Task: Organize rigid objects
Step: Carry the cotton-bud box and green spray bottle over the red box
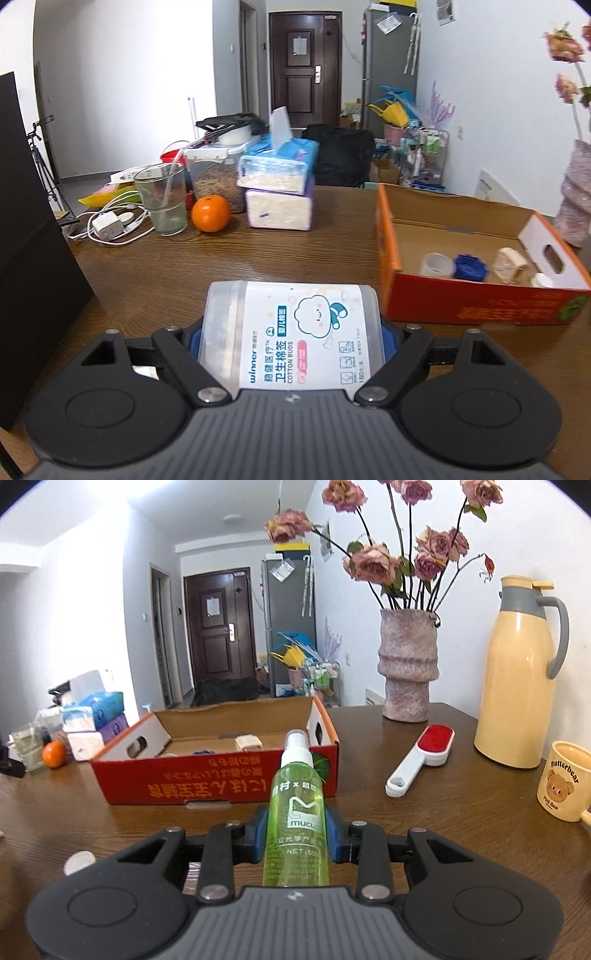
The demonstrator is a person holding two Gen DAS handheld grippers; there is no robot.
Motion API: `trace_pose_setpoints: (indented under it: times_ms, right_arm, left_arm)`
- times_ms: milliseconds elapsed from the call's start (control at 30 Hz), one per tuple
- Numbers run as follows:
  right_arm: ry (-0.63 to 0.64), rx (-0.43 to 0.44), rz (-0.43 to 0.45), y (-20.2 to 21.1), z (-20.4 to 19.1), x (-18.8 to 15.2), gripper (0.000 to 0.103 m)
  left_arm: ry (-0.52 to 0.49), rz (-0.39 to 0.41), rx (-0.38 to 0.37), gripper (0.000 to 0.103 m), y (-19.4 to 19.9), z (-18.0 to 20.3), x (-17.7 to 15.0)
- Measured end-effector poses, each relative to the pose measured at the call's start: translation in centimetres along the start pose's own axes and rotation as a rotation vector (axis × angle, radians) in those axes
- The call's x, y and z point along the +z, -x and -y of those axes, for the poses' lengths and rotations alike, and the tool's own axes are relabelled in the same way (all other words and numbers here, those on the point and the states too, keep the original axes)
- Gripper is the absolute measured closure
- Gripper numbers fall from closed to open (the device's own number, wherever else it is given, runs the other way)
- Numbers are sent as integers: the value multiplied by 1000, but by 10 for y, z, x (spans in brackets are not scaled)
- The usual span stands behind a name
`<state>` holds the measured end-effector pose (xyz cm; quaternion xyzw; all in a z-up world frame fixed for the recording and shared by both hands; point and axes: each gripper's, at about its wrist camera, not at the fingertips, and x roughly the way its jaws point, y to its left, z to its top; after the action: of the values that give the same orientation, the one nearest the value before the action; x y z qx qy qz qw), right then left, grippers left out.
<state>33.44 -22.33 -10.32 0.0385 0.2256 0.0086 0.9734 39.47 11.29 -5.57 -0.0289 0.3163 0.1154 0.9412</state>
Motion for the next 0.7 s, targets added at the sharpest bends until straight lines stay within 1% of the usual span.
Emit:
trace_pose_setpoints:
  times_ms: [333, 533, 700]
  right_arm:
    - [9, 91, 50, 22, -5, 13, 73]
    - [13, 140, 74, 26, -10, 22, 73]
    - [16, 173, 90, 25, -13, 31, 73]
  left_arm:
    - [-19, 26, -66, 20, 42, 42, -13]
    - [-18, 54, -99, 20, 59, 66, -12]
    - [-10, 77, -122, 20, 65, 82, -7]
